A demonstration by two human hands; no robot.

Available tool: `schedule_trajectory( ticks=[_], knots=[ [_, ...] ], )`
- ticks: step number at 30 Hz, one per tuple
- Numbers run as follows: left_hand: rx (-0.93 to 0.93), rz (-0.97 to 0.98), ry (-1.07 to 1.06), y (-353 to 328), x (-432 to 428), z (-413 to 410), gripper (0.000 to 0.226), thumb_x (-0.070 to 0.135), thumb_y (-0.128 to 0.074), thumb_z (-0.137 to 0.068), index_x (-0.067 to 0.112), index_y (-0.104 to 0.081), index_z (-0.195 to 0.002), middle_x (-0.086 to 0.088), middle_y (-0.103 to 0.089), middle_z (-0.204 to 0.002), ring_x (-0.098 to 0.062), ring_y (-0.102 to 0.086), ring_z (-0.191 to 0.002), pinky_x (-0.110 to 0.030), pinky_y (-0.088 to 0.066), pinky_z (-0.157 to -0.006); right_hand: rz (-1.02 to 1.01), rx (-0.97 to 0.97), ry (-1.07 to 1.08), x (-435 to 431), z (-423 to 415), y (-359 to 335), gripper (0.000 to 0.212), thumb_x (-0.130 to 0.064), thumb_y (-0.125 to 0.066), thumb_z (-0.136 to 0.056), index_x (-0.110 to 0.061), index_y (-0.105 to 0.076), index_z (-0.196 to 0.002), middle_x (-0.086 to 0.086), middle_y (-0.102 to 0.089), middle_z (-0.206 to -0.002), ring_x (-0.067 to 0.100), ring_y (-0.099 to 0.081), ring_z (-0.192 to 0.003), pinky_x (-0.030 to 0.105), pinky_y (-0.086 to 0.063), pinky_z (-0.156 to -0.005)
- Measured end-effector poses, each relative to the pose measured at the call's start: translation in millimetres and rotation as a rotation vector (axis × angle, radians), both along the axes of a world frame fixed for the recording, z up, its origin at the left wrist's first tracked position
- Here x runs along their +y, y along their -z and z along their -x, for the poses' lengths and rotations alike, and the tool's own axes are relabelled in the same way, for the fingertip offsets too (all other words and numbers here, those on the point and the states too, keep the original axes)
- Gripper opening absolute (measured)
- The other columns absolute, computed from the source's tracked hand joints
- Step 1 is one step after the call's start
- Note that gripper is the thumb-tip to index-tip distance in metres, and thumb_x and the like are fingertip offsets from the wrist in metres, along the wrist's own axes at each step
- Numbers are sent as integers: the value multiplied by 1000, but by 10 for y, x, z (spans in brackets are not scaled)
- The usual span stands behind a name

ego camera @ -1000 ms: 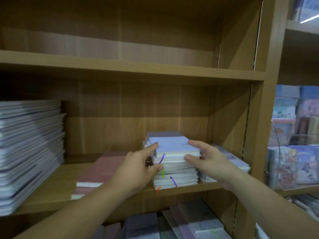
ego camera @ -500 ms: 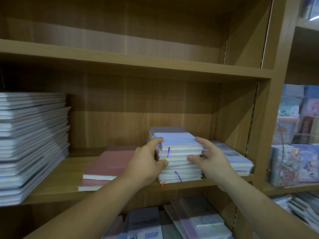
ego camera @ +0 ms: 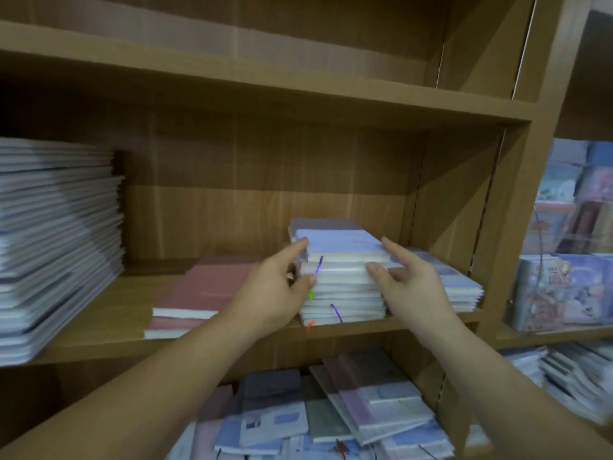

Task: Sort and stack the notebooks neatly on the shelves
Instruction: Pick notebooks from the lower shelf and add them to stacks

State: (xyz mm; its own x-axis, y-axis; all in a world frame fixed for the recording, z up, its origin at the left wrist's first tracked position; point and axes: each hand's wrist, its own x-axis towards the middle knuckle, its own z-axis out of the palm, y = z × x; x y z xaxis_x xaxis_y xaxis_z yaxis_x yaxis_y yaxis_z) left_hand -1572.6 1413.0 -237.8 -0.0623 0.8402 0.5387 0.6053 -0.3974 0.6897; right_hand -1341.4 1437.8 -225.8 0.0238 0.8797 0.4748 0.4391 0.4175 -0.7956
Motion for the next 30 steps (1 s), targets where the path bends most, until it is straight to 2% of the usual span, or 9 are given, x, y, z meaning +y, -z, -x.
schedule_trajectory(
  ticks=[3, 6, 8, 11, 14, 17, 22, 26, 30],
  knots=[
    [-45, -121, -47, 227, -380, 58, 49, 28, -71, -89, 35, -58, -135, 33, -66, -100, 6, -63, -92, -23, -53, -89, -133, 179, 41, -466, 71, 251, 48, -26, -68, -96, -29, -53, -141, -7, -66, -117, 7, -64, -107, 16, -51, -82],
    [-121, -133, -45, 642, -916, 97, 25, 21, -70, -93, 30, -69, -116, 14, -68, -88, -5, -63, -76, -16, -51, -70, -227, 136, -65, -934, 339, 745, 17, -17, -71, -93, -23, -70, -109, -4, -70, -93, 9, -66, -81, 23, -54, -71],
    [-77, -2, -19, 1064, -1157, 169, 22, 25, -69, -93, 37, -69, -112, 16, -69, -87, -7, -66, -75, -20, -55, -69, 3, -2, -231, -1107, 570, 1123, 5, -18, -72, -92, -21, -75, -89, -7, -71, -76, 7, -65, -68, 25, -54, -63],
    [-44, 221, -49, 1691, -1395, 340, 30, 22, -67, -95, 49, -63, -106, 25, -68, -93, -6, -69, -77, -29, -59, -73, 329, -185, -379, -1124, 834, 1629, 23, -26, -68, -95, -13, -73, -75, 6, -69, -71, 18, -67, -67, 40, -55, -64],
    [-60, 361, -140, 2164, -1547, 525, 36, 15, -65, -93, 49, -61, -105, 29, -68, -88, 0, -66, -78, -11, -49, -67, 442, -284, -372, -970, 993, 1932, 27, -35, -67, -94, -17, -73, -76, 0, -66, -62, 13, -65, -59, 35, -55, -59],
    [-106, 496, -201, 2597, -1609, 695, 34, 12, -63, -92, 38, -64, -114, 17, -74, -90, 0, -68, -80, -19, -54, -75, 572, -453, -387, -794, 1145, 2211, 31, -46, -66, -93, -18, -70, -81, -6, -59, -58, 10, -55, -48, 24, -45, -52],
    [-213, 693, -204, 3007, -1493, 847, 21, 18, -66, -91, 12, -68, -111, -3, -73, -105, -18, -67, -97, -31, -53, -87, 526, -633, -464, -800, 1448, 2829, 19, -44, -65, -95, -30, -69, -107, -16, -59, -98, 8, -60, -94, 29, -51, -90],
    [-273, 748, -152, 3167, -1466, 921, 19, 36, -61, -86, 19, -67, -94, 2, -71, -89, -17, -67, -85, -40, -56, -79, 493, -781, -450, -740, 1539, 2980, 24, -33, -67, -93, -28, -63, -70, -4, -57, -69, 12, -55, -66, 39, -52, -72],
    [-494, 849, -120, 3266, -1427, 803, 18, 39, -59, -97, 31, -74, -91, 16, -74, -92, -6, -67, -88, -31, -56, -83, 541, -580, -282, -481, 1458, 2836, 26, -43, -68, -95, -26, -68, -114, -6, -69, -94, 12, -65, -83, 26, -50, -75]
  ],
)
